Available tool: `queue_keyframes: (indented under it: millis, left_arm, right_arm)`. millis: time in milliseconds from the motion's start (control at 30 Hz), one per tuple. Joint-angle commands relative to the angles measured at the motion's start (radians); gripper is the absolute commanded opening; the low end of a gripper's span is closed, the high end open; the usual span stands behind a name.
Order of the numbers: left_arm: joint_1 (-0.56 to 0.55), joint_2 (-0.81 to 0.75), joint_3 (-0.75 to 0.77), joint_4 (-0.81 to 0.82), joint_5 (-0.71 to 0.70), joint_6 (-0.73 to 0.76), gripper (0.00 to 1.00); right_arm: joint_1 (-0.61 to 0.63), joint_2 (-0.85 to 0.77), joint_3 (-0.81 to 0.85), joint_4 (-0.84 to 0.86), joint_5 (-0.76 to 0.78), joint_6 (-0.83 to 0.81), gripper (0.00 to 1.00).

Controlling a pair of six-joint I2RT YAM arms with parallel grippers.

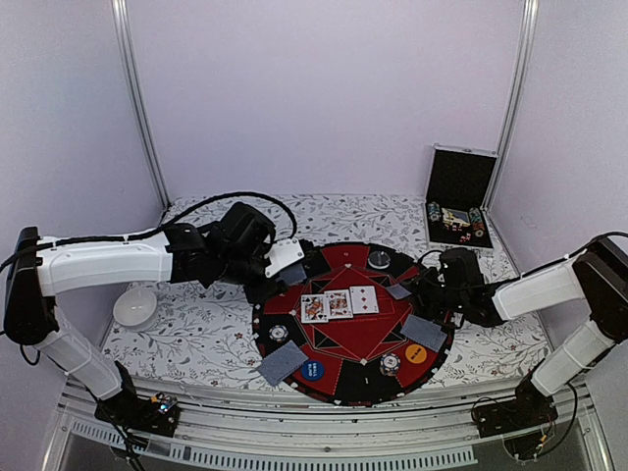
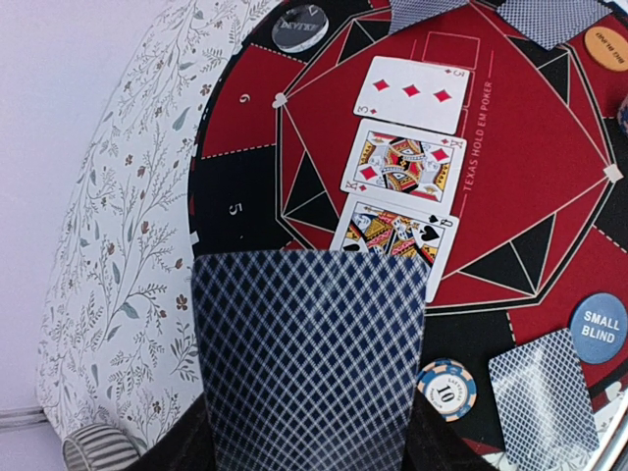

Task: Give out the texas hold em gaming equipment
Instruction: Place the poker card in the community card area, then adjust the poker card in the community card area.

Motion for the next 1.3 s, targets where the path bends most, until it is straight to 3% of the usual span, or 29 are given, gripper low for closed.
queue_keyframes:
  millis: [0,267,400,467,500,600,733,800,1033,1167,1267]
  left_arm:
    - [-0.010,-0.015,-0.008,0.025,-0.004,-0.004,0.54]
    - [-0.011,-0.008,-0.008,0.024,-0.003,-0.004,0.53]
    - [-0.010,-0.007,-0.007,0.022,0.001,-0.003,0.54]
    - [-0.010,-0.006,-0.006,0.020,0.003,-0.005,0.53]
    - [-0.011,-0.006,-0.006,0.020,0.004,-0.005,0.53]
    - [-0.010,-0.006,-0.003,0.019,0.007,-0.007,0.53]
    - [-0.010,-0.012,-0.005,0.018,0.006,-0.005,0.53]
    - [-0.011,-0.015,-0.006,0.018,0.003,-0.006,0.53]
    - [-0.012,-0.019,-0.010,0.018,0.004,-0.005,0.53]
    - [-0.012,-0.015,-0.010,0.019,0.002,-0.003,0.54]
    - [-0.012,-0.015,-0.012,0.019,0.003,-0.001,0.54]
  right_arm:
    - [0.018,-0.071,-0.027,-0.004,-0.129,-0.027,0.42]
    - [0.029,-0.252,-0.045,-0.245,-0.282,-0.096,0.53]
    - [0.027,-0.323,0.043,-0.469,-0.243,-0.255,0.57]
    - [-0.011,-0.340,0.089,-0.504,-0.233,-0.355,0.68]
    - [-0.062,-0.317,0.123,-0.511,-0.297,-0.468,0.69]
    - [-0.177,-0.176,0.298,-0.710,-0.332,-0.739,0.68]
    - [-0.223,0.017,0.425,-0.748,-0.405,-0.917,0.60]
    - [-0.244,0.101,0.486,-0.756,-0.442,-0.961,0.54]
    - [-0.287,0.322,0.593,-0.789,-0.500,-1.057,0.48]
    - [-0.287,0.381,0.597,-0.786,-0.503,-1.076,0.45]
    - [-0.287,0.411,0.597,-0.787,-0.542,-1.089,0.36]
